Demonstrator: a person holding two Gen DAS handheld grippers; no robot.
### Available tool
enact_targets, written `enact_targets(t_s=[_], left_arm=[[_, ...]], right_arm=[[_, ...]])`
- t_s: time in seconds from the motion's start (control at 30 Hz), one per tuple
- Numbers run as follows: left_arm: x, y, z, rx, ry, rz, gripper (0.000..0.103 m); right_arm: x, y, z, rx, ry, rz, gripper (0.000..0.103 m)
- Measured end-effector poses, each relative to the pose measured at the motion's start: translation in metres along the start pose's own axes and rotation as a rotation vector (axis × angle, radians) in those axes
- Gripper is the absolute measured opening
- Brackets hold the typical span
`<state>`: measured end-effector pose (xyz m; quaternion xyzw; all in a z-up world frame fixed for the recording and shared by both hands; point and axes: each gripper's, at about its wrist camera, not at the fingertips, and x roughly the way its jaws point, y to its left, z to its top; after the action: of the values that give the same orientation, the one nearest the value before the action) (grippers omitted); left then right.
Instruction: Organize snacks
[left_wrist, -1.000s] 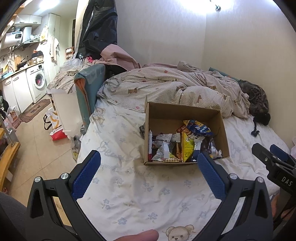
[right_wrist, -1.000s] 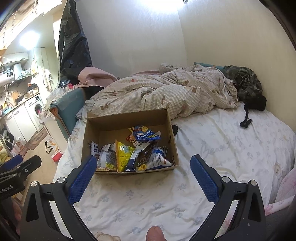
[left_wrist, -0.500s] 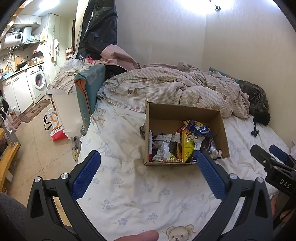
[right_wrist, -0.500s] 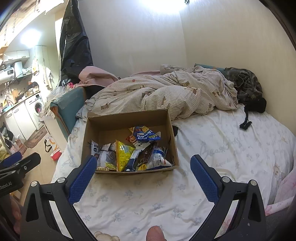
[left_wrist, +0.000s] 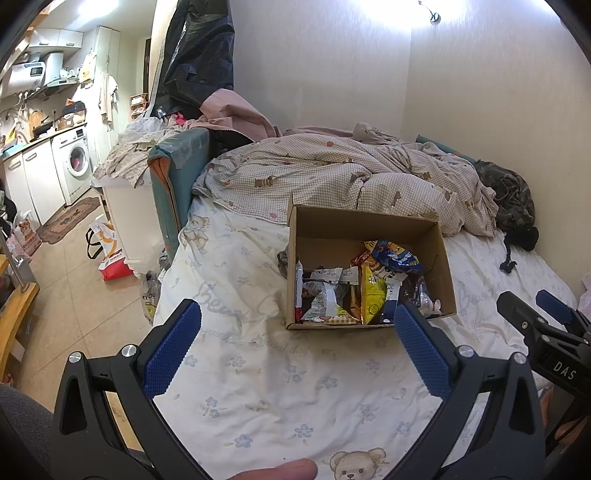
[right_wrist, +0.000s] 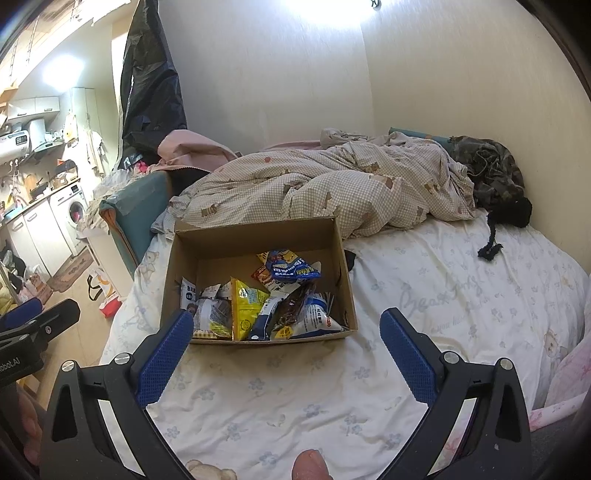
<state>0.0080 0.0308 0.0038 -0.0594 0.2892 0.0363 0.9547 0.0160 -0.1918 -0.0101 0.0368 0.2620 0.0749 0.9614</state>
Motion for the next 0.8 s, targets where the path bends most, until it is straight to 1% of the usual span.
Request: enact_targets(t_s=[0.8], left_arm=[[0.0003, -0.0008, -0.0004, -0.004, 0.006, -0.006, 0.103]], right_arm=[[0.0011, 0.0, 0.0016, -0.003, 0.001, 0.002, 0.103]])
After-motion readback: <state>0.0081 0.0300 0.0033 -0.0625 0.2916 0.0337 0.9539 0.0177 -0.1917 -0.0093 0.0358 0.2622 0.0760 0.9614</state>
